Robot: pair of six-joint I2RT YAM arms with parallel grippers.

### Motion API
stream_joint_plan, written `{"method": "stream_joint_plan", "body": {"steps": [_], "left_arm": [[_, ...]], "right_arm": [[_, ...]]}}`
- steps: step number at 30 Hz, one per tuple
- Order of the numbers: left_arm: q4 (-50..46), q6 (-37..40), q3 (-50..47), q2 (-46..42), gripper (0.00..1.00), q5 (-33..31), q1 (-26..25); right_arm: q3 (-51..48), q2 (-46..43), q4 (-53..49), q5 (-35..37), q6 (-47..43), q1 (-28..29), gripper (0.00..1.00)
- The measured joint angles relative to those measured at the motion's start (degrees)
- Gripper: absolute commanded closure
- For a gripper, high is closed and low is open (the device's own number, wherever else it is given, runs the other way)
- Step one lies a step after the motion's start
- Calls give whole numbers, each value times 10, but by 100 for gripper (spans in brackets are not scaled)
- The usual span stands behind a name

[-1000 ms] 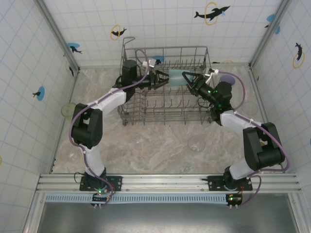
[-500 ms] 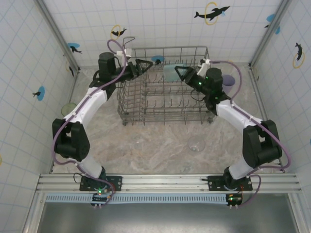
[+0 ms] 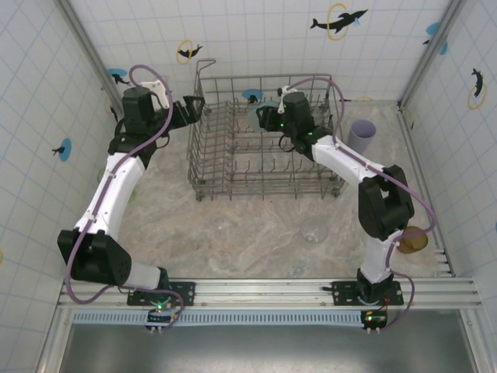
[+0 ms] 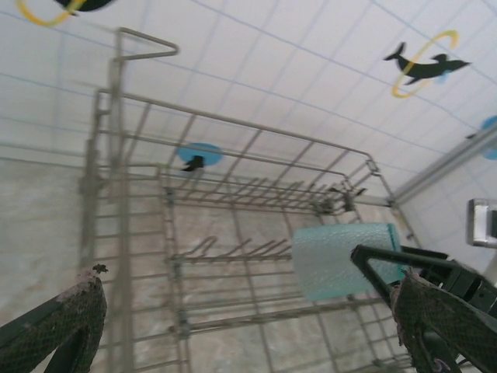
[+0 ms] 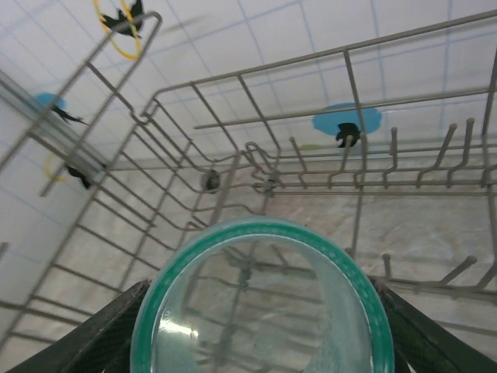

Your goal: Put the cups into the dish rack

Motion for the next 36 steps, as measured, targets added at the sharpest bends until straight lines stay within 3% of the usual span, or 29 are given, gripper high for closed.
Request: {"method": "stream_joint_plan", "body": {"steps": [14, 36], "left_arm": [[-31, 34, -123, -41, 2, -94, 23], [-12, 70, -167, -66, 2, -124, 23]], "right_arm": [[182, 127, -101, 113, -94, 17, 57], [236, 188, -125, 105, -99, 17, 56]]}}
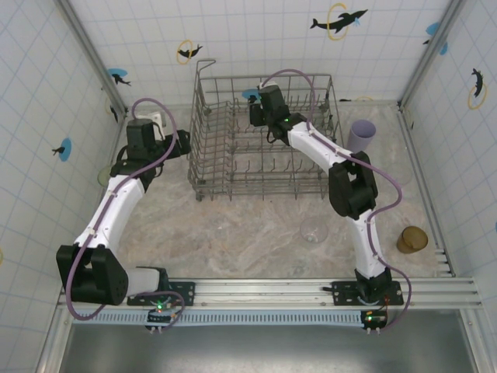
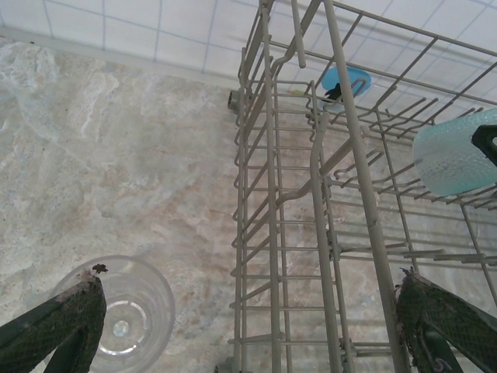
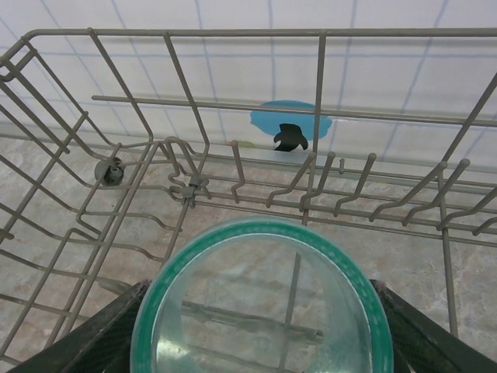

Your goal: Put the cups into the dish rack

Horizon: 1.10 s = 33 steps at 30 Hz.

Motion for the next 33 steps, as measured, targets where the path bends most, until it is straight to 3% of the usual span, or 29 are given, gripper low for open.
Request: {"method": "stream_joint_plan", "body": {"steps": [13, 16, 24, 33], "left_arm": [[5, 1, -9, 0, 2, 14, 0], [5, 1, -10, 0, 2, 14, 0], [5, 1, -11, 0, 2, 14, 0], [5, 1, -11, 3, 2, 16, 0]], "right_arm": [[9, 40, 0, -6, 9, 0, 52], [9, 53, 0, -12, 11, 0, 46], [16, 59, -1, -15, 12, 2, 21], [40, 59, -1, -21, 13, 2, 11]]}}
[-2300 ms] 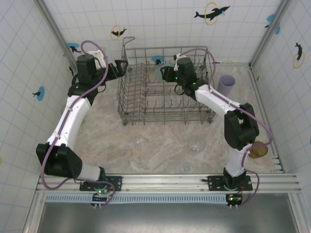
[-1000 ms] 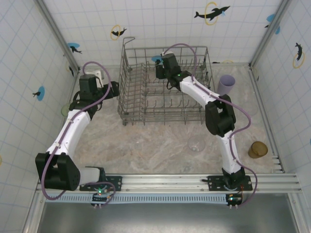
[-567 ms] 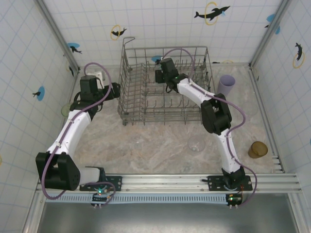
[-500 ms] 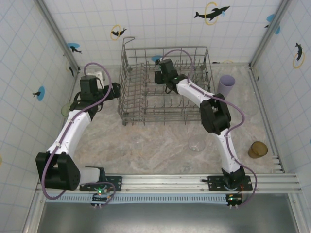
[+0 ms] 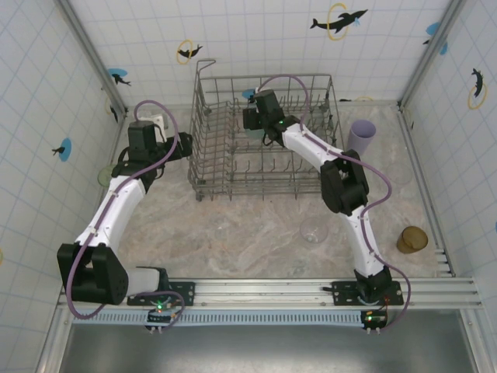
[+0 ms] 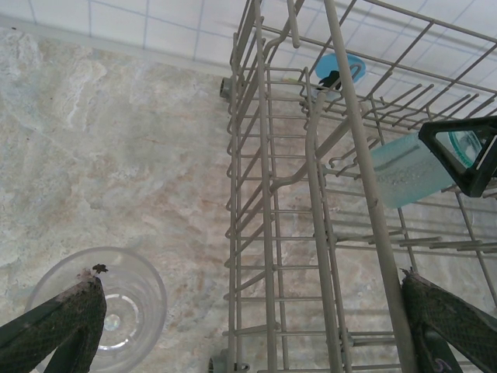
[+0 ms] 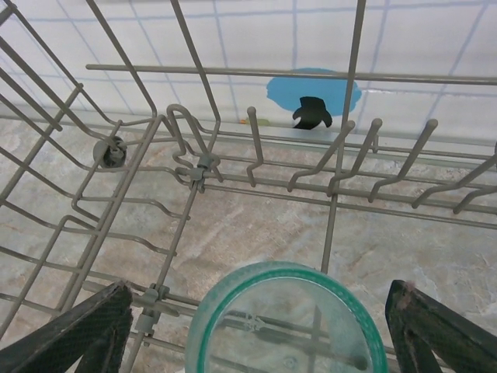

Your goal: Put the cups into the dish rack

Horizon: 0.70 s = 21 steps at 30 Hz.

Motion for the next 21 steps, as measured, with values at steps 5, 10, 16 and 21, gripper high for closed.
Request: {"method": "stream_joint_plan", "body": {"steps": [5, 10, 16, 21], "left_arm": [[2, 0, 0, 1, 2, 0, 0], [2, 0, 0, 1, 2, 0, 0], [2, 0, 0, 2, 2, -2, 0], [2, 0, 0, 2, 2, -5, 0]], "right_arm": [[0, 0, -1, -6, 3, 0, 0], [0, -4, -14, -13, 9, 0, 0], [-2, -38, -50, -16, 15, 0, 0], [-66, -125, -49, -17, 18, 2, 0]]}}
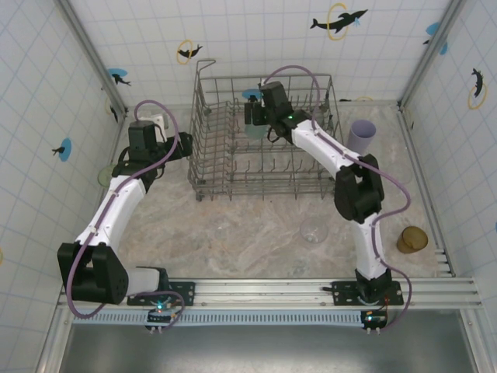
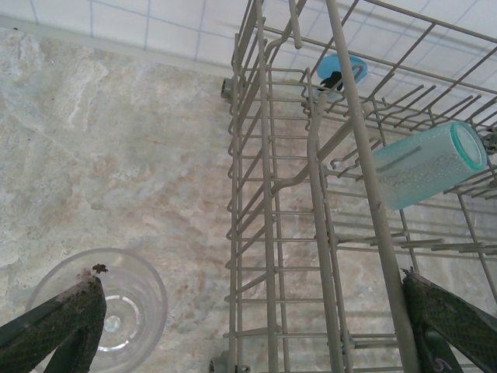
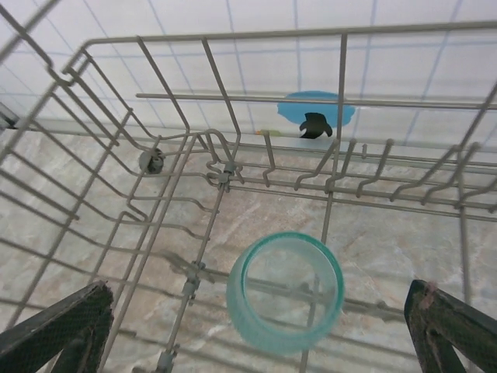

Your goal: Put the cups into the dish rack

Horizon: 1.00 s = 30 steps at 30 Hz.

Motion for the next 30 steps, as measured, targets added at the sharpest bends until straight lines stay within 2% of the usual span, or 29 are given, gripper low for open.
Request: {"method": "stream_joint_plan", "body": {"steps": [12, 25, 30], "left_arm": [[-13, -30, 13, 14, 2, -18, -6], [-90, -28, 53, 15, 2, -152, -9], [-104, -46, 62, 15, 2, -109, 2]], "right_arm": [[-282, -232, 41, -10, 7, 10, 0], [-486, -414, 53, -22, 6, 10, 0], [-539, -454, 56, -26, 6, 3, 0]]}}
